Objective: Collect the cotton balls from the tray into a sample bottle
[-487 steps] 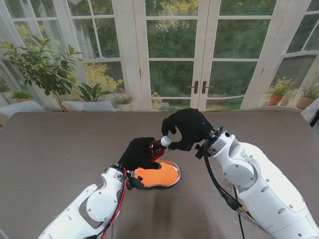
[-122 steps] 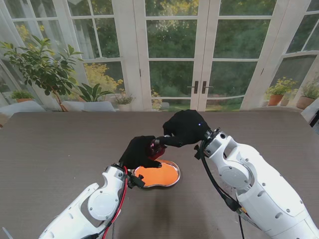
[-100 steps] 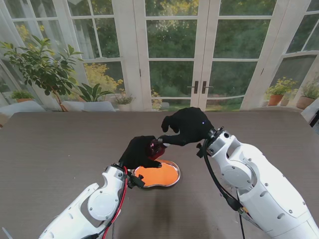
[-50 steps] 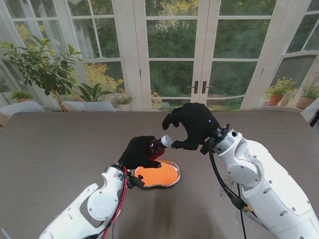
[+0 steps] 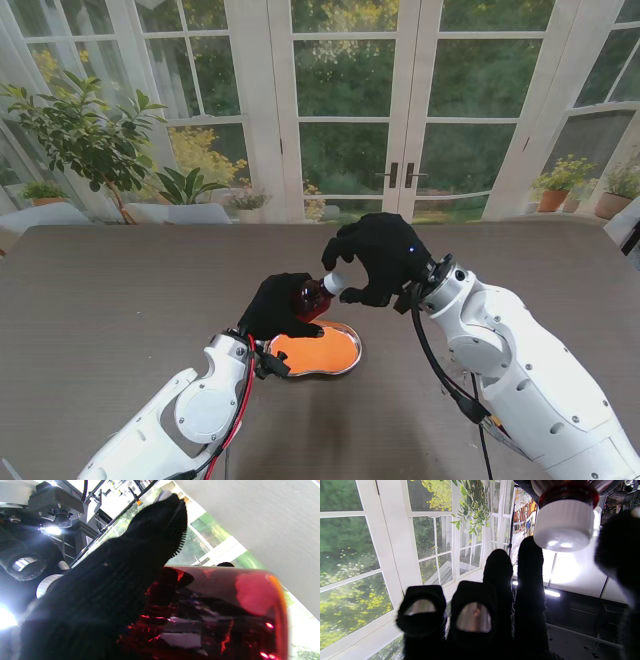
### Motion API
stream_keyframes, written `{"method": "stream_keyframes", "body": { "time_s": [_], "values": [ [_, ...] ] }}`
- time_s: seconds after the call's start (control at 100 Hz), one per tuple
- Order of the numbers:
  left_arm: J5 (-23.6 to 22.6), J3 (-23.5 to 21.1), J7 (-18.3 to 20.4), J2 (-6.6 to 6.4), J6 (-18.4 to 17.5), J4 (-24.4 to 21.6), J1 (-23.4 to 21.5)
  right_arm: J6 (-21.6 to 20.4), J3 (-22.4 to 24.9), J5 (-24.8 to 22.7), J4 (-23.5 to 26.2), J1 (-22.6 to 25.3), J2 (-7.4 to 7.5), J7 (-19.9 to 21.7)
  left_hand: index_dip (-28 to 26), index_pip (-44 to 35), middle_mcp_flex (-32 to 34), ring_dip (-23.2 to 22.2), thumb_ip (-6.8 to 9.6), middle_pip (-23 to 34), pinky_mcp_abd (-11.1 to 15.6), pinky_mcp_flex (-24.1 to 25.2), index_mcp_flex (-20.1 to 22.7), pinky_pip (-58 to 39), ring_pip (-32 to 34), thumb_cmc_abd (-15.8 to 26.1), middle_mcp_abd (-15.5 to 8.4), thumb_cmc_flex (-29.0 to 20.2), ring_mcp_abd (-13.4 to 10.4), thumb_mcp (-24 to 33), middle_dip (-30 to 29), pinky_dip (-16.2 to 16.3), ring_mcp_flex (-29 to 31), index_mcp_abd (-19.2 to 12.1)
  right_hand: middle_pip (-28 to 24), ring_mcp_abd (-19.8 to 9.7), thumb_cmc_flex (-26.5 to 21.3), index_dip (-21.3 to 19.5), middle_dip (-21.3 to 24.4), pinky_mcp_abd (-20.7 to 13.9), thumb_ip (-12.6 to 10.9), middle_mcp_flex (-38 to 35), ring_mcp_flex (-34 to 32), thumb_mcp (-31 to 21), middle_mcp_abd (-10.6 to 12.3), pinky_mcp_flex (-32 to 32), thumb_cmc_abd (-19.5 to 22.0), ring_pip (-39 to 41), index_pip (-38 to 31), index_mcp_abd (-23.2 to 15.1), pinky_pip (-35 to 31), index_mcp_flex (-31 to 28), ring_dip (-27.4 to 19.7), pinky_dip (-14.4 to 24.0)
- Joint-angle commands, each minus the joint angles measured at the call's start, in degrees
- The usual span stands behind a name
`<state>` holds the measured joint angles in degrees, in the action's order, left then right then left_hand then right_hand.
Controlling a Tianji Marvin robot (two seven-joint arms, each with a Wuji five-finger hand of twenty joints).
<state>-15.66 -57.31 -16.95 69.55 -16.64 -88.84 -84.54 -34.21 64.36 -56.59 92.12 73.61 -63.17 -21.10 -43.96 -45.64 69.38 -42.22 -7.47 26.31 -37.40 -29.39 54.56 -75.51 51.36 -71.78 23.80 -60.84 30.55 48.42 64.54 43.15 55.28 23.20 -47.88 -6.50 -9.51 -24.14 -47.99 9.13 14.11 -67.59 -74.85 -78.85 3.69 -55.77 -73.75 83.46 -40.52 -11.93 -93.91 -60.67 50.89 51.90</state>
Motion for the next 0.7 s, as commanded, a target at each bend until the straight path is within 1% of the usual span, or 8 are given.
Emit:
{"method": "stream_keyframes", "body": {
  "time_s": [0.0, 0.11, 0.3, 0.48, 0.69],
  "values": [
    [0.2, -0.03, 1.15, 0.18, 0.18, -0.4, -0.07, 0.24, -0.28, -0.5, 0.04, 0.0, -0.23, 0.16, -1.61, -7.4, 1.6, -0.19, 0.13, 0.35, 1.28, 0.01, 4.36, -1.75, 1.24, 46.6, -0.23, -2.89, 4.41, 5.31, 1.02, 0.24, 1.91, -7.39, -0.96, -2.81, -0.56, -0.54, -0.9, -0.17, 1.59, -1.84, -0.93, -4.23, 0.75, -1.43, -2.94, 3.02, -1.62, 0.27, -2.25, -1.63, 1.15, 0.63],
    [0.27, 0.02, 1.24, 0.17, 0.21, -0.39, -0.05, 0.58, -0.35, -1.01, 0.18, -0.06, -0.18, -0.19, -1.62, -7.4, 1.6, -0.19, 0.11, 0.33, 1.28, 0.01, 4.3, -1.75, 1.25, 46.55, -0.19, -2.93, 4.38, 5.31, 1.0, 0.24, 1.91, -7.42, -0.86, -3.28, -1.15, -0.68, -0.96, -0.33, 1.53, -2.18, -0.95, -4.29, 0.88, -1.76, -3.07, 3.29, -1.69, 0.34, -2.42, -1.89, 1.29, 0.44],
    [0.31, 0.06, 1.36, 0.16, 0.17, -0.36, 0.06, 0.73, -0.8, -1.04, -0.2, -0.34, -0.23, -0.54, -1.65, -7.44, 1.63, -0.2, 0.13, 0.35, 1.33, -0.02, 4.35, -1.78, 1.26, 46.62, -0.2, -2.94, 4.42, 5.34, 1.0, 0.25, 1.92, -7.39, -0.84, -3.09, -2.07, -0.96, -1.09, -0.18, 1.39, -2.92, -0.94, -4.45, 0.88, -2.32, -3.1, 4.03, -1.93, 0.72, -2.79, -2.45, 1.6, 0.25],
    [0.26, 0.12, 1.36, 0.16, 0.1, -0.28, 0.16, 1.08, -1.4, -1.26, -0.85, -0.64, -0.31, -1.48, -1.68, -7.41, 1.61, -0.21, 0.16, 0.34, 1.42, 0.04, 4.27, -1.78, 1.26, 46.64, -0.16, -2.96, 4.42, 5.27, 0.98, 0.25, 1.88, -7.38, -0.98, -2.98, -3.04, -1.51, -1.09, 0.15, 1.22, -4.73, -0.91, -4.4, 0.94, -3.23, -2.47, 5.23, -3.21, 2.0, -3.29, -4.32, 2.14, 0.08],
    [0.15, 0.17, 1.24, 0.18, -0.12, -0.16, 0.23, 1.53, -1.67, -1.59, -1.36, -0.78, -0.3, -2.07, -1.71, -7.42, 1.6, -0.2, 0.21, 0.34, 1.33, 0.03, 4.32, -1.76, 1.23, 46.8, -0.21, -2.99, 4.46, 5.22, 0.95, 0.24, 1.89, -7.34, -0.83, -2.96, -2.88, -1.61, -1.13, 0.19, 1.2, -5.21, -0.92, -4.35, 0.78, -3.58, -2.27, 5.61, -3.05, 3.45, -3.52, -3.93, 2.32, -0.11]
  ]
}}
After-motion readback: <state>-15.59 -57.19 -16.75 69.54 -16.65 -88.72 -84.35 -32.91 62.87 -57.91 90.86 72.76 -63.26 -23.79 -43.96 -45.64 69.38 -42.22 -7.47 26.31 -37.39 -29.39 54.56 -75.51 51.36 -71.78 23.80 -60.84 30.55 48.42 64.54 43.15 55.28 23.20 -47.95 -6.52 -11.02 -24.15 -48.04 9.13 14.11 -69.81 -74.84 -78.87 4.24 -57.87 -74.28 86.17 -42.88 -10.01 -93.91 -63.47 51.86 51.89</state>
